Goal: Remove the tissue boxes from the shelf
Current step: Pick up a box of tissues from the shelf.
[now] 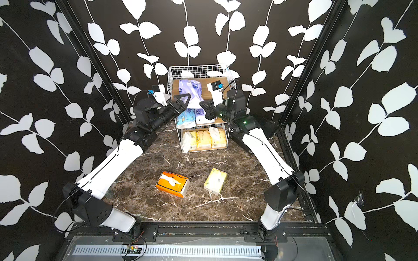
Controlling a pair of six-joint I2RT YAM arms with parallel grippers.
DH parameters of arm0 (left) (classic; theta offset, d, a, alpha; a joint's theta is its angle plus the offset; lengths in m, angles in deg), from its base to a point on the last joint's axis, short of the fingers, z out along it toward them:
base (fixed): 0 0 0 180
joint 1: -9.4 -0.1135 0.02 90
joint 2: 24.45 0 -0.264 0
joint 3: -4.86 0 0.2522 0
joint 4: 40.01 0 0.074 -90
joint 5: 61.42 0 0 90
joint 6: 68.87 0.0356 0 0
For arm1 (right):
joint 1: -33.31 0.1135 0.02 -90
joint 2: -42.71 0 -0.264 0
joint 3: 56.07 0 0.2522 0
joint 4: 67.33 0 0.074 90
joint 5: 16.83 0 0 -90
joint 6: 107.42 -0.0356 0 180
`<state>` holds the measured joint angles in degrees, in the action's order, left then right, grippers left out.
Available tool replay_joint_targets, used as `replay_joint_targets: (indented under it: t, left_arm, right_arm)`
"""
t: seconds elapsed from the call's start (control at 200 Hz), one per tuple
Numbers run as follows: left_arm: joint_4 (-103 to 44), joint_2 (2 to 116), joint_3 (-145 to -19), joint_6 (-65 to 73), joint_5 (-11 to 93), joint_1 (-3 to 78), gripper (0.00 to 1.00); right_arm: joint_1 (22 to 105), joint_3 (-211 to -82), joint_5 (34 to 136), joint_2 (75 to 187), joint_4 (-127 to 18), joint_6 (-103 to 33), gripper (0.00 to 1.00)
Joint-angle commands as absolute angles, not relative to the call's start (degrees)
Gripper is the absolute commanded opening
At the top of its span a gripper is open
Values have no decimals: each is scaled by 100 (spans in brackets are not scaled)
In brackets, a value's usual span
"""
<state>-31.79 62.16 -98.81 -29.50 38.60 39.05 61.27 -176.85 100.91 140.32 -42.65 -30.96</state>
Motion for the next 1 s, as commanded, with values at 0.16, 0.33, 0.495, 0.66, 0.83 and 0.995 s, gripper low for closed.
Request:
replay_joint_targets:
  t: [0.16, 0.33, 0.495, 0.66, 0.83, 0.995]
  left_arm:
    - [-3323, 6153, -9998, -2949, 3885, 4022, 56]
    - [-3336, 6068, -9960, -2958, 3895, 4098, 32]
    - [-3267, 5881, -9756, -2899, 3873, 4247, 12]
    - [-3260, 5395, -9167, -2861, 3684, 4346, 7]
    - [-3041, 4871, -8638, -2806, 3601, 4408, 8]
    - [-2757, 4486, -8256, -2725, 3509, 4481, 9]
  right_arm:
    - [6117, -17304, 10432, 13662, -4441, -3346, 0]
    - [6226, -17208, 10541, 13505, -4369, -3305, 0]
    - [6448, -17031, 10438, 13218, -4299, -3149, 0]
    - [6647, -16717, 10216, 12956, -4322, -3054, 0]
    - [6874, -16322, 10007, 12681, -4392, -3021, 0]
    - [7139, -15956, 9766, 12419, -4432, -2977, 0]
